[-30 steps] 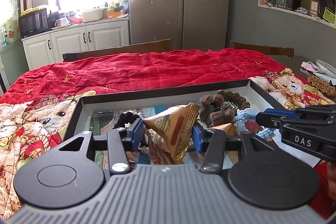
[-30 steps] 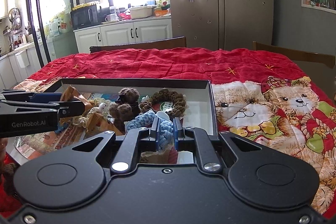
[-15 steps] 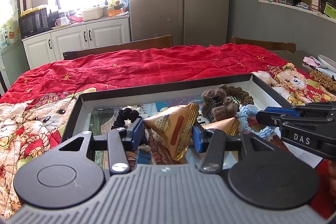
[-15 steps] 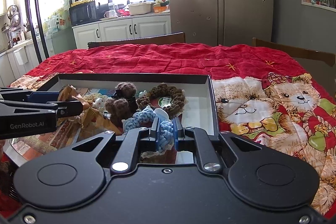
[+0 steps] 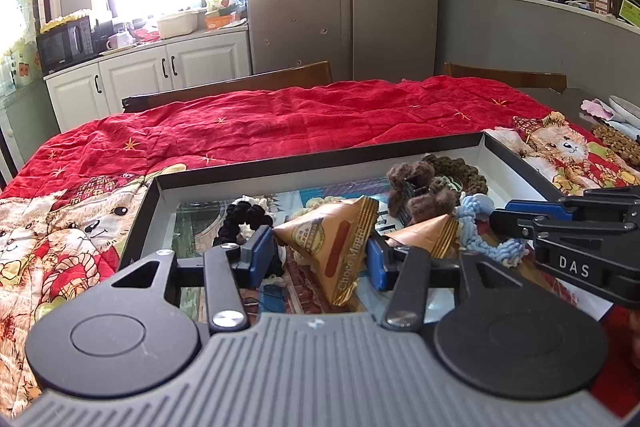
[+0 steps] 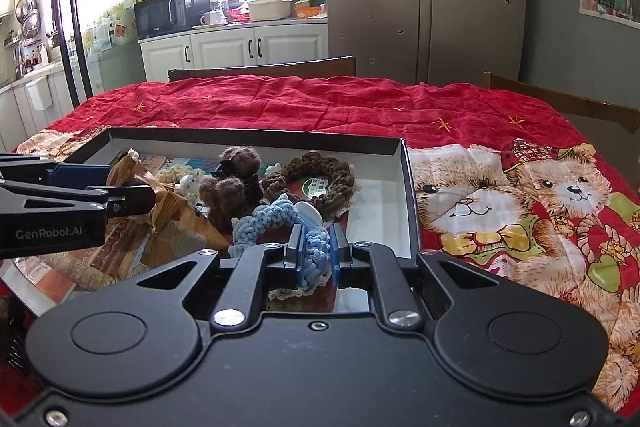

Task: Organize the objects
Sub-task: 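Lower and release tan packet with left gripper while right gripper releases scrunchie into box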

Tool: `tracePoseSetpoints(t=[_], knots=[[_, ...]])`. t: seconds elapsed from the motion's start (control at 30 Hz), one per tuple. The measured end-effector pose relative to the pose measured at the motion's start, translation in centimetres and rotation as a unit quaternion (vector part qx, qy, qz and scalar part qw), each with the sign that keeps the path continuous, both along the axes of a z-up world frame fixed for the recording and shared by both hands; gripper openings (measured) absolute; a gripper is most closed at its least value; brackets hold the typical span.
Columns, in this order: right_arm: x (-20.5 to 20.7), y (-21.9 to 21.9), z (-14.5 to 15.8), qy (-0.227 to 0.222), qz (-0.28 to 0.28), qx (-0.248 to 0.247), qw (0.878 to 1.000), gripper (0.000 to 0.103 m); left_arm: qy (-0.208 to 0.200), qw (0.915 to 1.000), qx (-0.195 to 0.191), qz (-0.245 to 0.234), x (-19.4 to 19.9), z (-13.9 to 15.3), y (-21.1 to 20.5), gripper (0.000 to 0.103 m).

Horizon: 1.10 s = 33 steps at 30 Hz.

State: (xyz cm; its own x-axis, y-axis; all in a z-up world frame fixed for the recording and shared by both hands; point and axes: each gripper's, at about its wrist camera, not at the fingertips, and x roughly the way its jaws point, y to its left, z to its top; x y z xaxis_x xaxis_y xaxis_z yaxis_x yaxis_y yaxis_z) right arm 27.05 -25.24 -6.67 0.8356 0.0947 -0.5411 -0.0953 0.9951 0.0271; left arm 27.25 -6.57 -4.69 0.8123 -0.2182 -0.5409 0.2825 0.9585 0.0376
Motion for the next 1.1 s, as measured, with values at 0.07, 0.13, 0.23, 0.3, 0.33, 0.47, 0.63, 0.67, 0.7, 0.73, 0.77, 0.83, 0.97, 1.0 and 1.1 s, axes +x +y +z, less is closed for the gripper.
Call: tracePoseSetpoints(t=[0.07, 0.13, 0.23, 0.3, 0.33, 0.47, 0.63, 0.67, 0.7, 0.73, 0.77, 0.83, 0.97, 1.0, 1.1], knots=[[0.0, 0.0, 0.0, 0.0, 0.001, -0.002, 1.0, 0.013, 0.003, 1.0, -0.002, 0.001, 0.1, 0.0, 0.1, 0.055], [0.0, 0.0, 0.0, 0.001, 0.002, -0.004, 1.0, 0.014, 0.005, 1.0, -0.002, 0.001, 0.1, 0.0, 0.1, 0.057], [0.1, 0.1, 0.0, 0.001, 0.001, -0.004, 1.0, 0.014, 0.005, 1.0, -0.003, -0.001, 0.0, 0.0, 0.1, 0.058], [0.0, -0.1, 0.0, 0.0, 0.0, 0.003, 1.0, 0.016, 0.005, 1.0, -0.004, -0.003, -0.1, 0.0, 0.2, 0.058], [0.0, -0.1, 0.0, 0.0, 0.0, 0.004, 1.0, 0.017, 0.004, 1.0, -0.005, -0.004, -0.1, 0.0, 0.2, 0.059], [0.0, -0.3, 0.1, 0.001, -0.001, 0.008, 1.0, 0.025, 0.004, 1.0, -0.005, -0.006, -0.3, 0.1, 0.1, 0.06], [-0.2, -0.2, 0.2, -0.008, -0.001, 0.003, 1.0, 0.036, 0.002, 0.9999, -0.01, -0.01, -0.7, 0.3, 0.2, 0.067], [-0.3, -0.1, 0.2, -0.009, -0.001, 0.001, 1.0, 0.037, 0.001, 0.9999, -0.011, -0.01, -0.8, 0.4, 0.2, 0.068], [-0.3, -0.1, 0.2, -0.01, -0.001, 0.001, 1.0, 0.038, 0.0, 0.9999, -0.011, -0.01, -0.8, 0.5, 0.2, 0.068], [-0.4, -0.2, 0.2, -0.011, -0.001, 0.001, 1.0, 0.04, -0.001, 0.9999, -0.011, -0.011, -0.9, 0.5, 0.2, 0.069], [-0.4, -0.2, 0.2, -0.013, -0.001, 0.003, 1.0, 0.042, -0.002, 0.9999, -0.011, -0.011, -0.9, 0.6, 0.2, 0.07], [-0.5, -0.2, 0.3, -0.015, 0.0, 0.003, 1.0, 0.044, -0.004, 0.9999, -0.01, -0.011, -1.0, 0.6, 0.2, 0.072], [-0.8, -0.3, 0.4, -0.02, 0.001, 0.004, 1.0, 0.046, -0.005, 0.9999, -0.007, -0.013, -1.3, 0.7, 0.1, 0.072], [-0.8, -0.3, 0.4, -0.022, 0.001, 0.005, 1.0, 0.047, -0.006, 0.9999, -0.008, -0.013, -1.4, 0.7, 0.1, 0.072], [-0.9, -0.5, 0.4, -0.025, 0.003, 0.005, 1.0, 0.049, -0.008, 0.9998, -0.011, -0.015, -1.7, 1.0, 0.2, 0.073]])
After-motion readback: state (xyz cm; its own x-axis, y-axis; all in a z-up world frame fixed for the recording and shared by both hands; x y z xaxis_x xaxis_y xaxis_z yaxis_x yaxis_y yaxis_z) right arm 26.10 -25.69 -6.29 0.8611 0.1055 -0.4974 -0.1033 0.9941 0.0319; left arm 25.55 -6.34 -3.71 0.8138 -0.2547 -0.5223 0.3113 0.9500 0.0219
